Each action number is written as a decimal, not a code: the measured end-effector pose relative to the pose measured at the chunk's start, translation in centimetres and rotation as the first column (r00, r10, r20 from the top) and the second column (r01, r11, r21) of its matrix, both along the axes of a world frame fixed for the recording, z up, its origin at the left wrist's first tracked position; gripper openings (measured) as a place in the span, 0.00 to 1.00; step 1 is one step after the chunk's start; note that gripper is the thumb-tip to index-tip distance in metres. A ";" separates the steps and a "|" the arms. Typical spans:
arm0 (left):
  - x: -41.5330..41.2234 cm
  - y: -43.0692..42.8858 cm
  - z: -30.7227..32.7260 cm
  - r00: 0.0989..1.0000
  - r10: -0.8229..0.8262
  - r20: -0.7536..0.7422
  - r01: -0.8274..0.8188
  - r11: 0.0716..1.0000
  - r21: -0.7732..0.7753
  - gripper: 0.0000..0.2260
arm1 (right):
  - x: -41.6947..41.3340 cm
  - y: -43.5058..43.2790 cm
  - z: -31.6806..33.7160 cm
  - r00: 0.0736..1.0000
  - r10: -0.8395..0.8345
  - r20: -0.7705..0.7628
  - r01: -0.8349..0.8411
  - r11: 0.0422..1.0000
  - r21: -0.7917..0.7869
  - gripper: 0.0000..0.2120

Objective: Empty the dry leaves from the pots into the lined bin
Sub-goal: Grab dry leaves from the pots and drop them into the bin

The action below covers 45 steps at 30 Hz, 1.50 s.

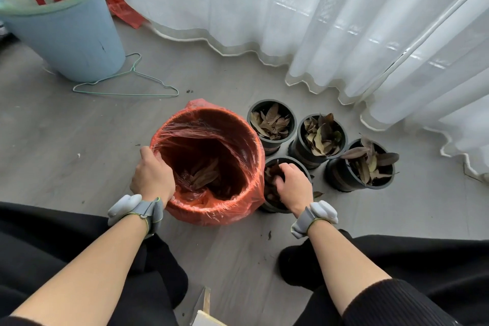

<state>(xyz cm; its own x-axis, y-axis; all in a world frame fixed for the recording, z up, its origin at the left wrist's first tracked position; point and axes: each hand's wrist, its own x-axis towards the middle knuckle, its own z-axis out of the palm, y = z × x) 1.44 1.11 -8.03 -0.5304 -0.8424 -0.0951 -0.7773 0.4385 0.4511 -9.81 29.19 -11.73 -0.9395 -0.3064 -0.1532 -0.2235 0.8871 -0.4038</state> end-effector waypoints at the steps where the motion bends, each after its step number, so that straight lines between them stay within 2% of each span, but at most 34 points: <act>1: 0.0 0.0 0.0 1.000 -0.001 0.000 0.001 1.000 -0.001 0.08 | 0.0 0.2 0.2 1.000 -0.019 -0.007 0.019 0.999 -0.029 0.11; 4: 0.1 0.1 -0.1 1.000 -0.005 0.001 0.005 1.000 0.000 0.08 | -0.1 0.7 1.1 0.996 -0.084 0.001 0.083 0.980 -0.179 0.09; 7: 0.2 0.2 -0.1 1.000 -0.011 0.006 0.011 1.000 0.002 0.09 | -0.2 1.1 2.6 0.979 -0.192 0.073 0.206 0.909 -0.364 0.05; 11: 0.2 0.3 -0.1 1.000 -0.008 0.012 0.008 1.000 0.004 0.09 | -0.8 0.6 5.8 0.911 -0.328 0.252 0.413 0.687 -0.598 0.04; 13: 0.2 0.3 0.0 1.000 -0.014 0.008 0.014 1.000 0.005 0.09 | -1.2 -0.5 8.7 0.912 -0.321 0.254 0.402 0.581 -0.708 0.03; 15: 0.2 0.3 0.0 1.000 -0.013 0.008 0.013 1.000 0.006 0.09 | -1.4 -2.3 11.8 0.942 -0.259 0.215 0.325 0.527 -0.786 0.04; 18: 0.4 0.3 0.0 1.000 -0.011 0.005 0.011 1.000 0.008 0.08 | -0.6 -5.7 14.8 0.974 -0.135 0.182 0.225 0.491 -0.842 0.05; 20: 0.3 0.3 0.0 1.000 -0.019 0.001 0.019 1.000 0.010 0.07 | 0.5 -7.7 15.3 0.981 -0.038 0.190 0.183 0.505 -0.844 0.06; 24: 0.0 0.2 0.2 1.000 -0.023 -0.011 0.023 1.000 0.004 0.07 | 1.7 -8.9 13.5 0.976 0.083 0.204 0.108 0.627 -0.772 0.09; 28: 0.1 0.2 0.2 1.000 -0.016 -0.007 0.016 1.000 0.003 0.07 | -0.3 -5.7 11.0 0.967 -0.056 0.248 0.219 0.684 -0.696 0.10; 32: 0.2 0.2 0.4 1.000 -0.012 0.003 0.012 1.000 0.017 0.07 | -2.1 -0.4 7.0 0.956 -0.250 0.153 0.290 0.872 -0.393 0.10; 34: 0.2 0.3 0.5 1.000 -0.012 0.006 0.012 1.000 0.020 0.07 | -1.8 1.0 4.5 0.945 -0.245 0.216 0.294 0.925 -0.240 0.12; 36: 0.2 0.4 0.6 1.000 -0.014 0.001 0.014 1.000 0.024 0.07 | -1.2 1.1 2.6 0.942 -0.180 0.285 0.225 0.965 -0.136 0.16; 40: 0.1 0.5 0.6 1.000 -0.013 -0.008 0.013 1.000 0.017 0.07 | -0.5 -0.1 0.7 0.957 -0.061 0.284 0.054 0.998 0.033 0.23; 45: 0.2 0.5 0.5 1.000 -0.004 -0.015 0.004 1.000 0.004 0.07 | -0.6 -1.4 -0.8 0.973 -0.083 0.216 0.036 0.976 0.213 0.25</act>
<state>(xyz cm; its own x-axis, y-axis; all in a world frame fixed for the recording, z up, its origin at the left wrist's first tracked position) 1.61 1.64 -7.56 -0.5351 -0.8400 -0.0902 -0.7686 0.4398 0.4645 -10.45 27.75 -12.56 -0.8902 -0.1904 -0.4139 -0.0930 0.9653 -0.2439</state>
